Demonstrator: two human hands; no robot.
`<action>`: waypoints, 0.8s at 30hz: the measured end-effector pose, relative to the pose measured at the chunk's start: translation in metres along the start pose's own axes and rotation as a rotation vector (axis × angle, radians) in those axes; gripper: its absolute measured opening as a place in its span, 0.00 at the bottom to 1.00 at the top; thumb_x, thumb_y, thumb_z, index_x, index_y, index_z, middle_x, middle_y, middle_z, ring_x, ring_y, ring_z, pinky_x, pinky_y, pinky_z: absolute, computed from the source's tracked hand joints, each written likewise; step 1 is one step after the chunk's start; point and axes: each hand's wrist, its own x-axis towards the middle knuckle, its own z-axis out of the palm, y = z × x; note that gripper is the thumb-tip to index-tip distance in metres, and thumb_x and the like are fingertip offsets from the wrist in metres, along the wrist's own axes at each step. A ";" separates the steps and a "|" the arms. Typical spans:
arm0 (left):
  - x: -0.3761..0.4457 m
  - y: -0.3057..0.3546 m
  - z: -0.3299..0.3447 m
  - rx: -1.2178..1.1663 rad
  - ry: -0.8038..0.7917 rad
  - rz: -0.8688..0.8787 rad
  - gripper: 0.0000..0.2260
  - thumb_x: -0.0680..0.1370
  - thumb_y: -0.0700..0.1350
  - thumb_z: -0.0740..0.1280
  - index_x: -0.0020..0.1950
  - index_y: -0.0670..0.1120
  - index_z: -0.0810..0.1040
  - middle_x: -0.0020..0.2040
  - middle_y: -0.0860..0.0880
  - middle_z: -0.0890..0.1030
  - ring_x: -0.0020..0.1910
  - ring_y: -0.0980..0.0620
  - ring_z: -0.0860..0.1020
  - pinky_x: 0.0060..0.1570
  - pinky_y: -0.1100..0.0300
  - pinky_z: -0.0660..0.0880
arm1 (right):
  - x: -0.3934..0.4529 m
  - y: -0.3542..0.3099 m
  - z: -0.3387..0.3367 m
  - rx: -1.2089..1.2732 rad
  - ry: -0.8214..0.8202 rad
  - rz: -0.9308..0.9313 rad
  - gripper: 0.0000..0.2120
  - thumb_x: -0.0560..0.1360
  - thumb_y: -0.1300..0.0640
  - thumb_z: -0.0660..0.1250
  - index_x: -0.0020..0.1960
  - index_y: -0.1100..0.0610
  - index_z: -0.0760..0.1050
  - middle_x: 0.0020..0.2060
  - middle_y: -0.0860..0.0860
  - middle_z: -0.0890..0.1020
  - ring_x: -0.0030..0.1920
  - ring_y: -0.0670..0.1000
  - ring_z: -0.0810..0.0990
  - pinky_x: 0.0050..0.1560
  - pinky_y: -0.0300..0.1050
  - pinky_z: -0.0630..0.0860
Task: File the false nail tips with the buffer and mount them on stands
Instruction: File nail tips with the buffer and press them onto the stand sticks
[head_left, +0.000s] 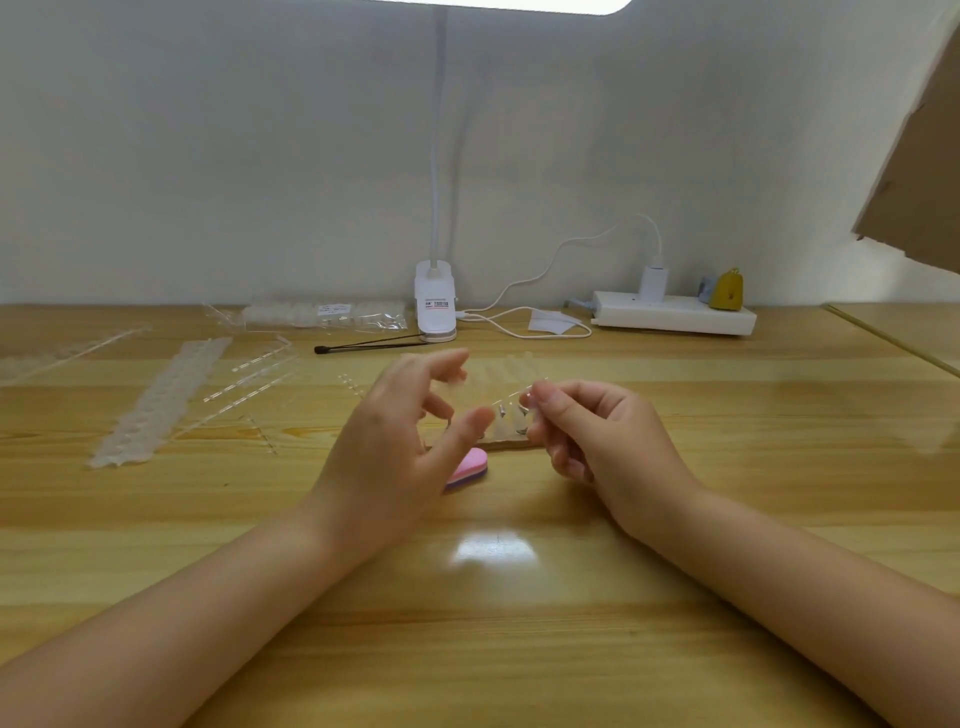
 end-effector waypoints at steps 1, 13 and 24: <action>0.000 0.002 0.001 -0.062 -0.003 -0.085 0.14 0.75 0.56 0.68 0.58 0.53 0.76 0.47 0.59 0.79 0.43 0.60 0.77 0.44 0.72 0.71 | 0.000 0.000 0.000 -0.004 0.003 -0.003 0.14 0.71 0.50 0.70 0.44 0.62 0.81 0.29 0.52 0.79 0.26 0.46 0.70 0.24 0.34 0.65; 0.001 0.011 0.006 -0.604 0.020 -0.522 0.04 0.74 0.42 0.72 0.47 0.45 0.79 0.39 0.49 0.84 0.38 0.57 0.82 0.37 0.69 0.75 | -0.004 0.007 0.004 -0.099 -0.142 -0.010 0.09 0.67 0.50 0.74 0.40 0.56 0.83 0.30 0.53 0.81 0.27 0.45 0.74 0.25 0.35 0.68; -0.002 0.014 0.007 -0.649 -0.062 -0.538 0.04 0.72 0.40 0.73 0.44 0.49 0.83 0.37 0.51 0.84 0.37 0.58 0.81 0.34 0.69 0.75 | -0.008 0.001 0.004 -0.217 -0.069 -0.099 0.05 0.73 0.57 0.71 0.43 0.59 0.81 0.30 0.50 0.81 0.28 0.44 0.76 0.28 0.35 0.70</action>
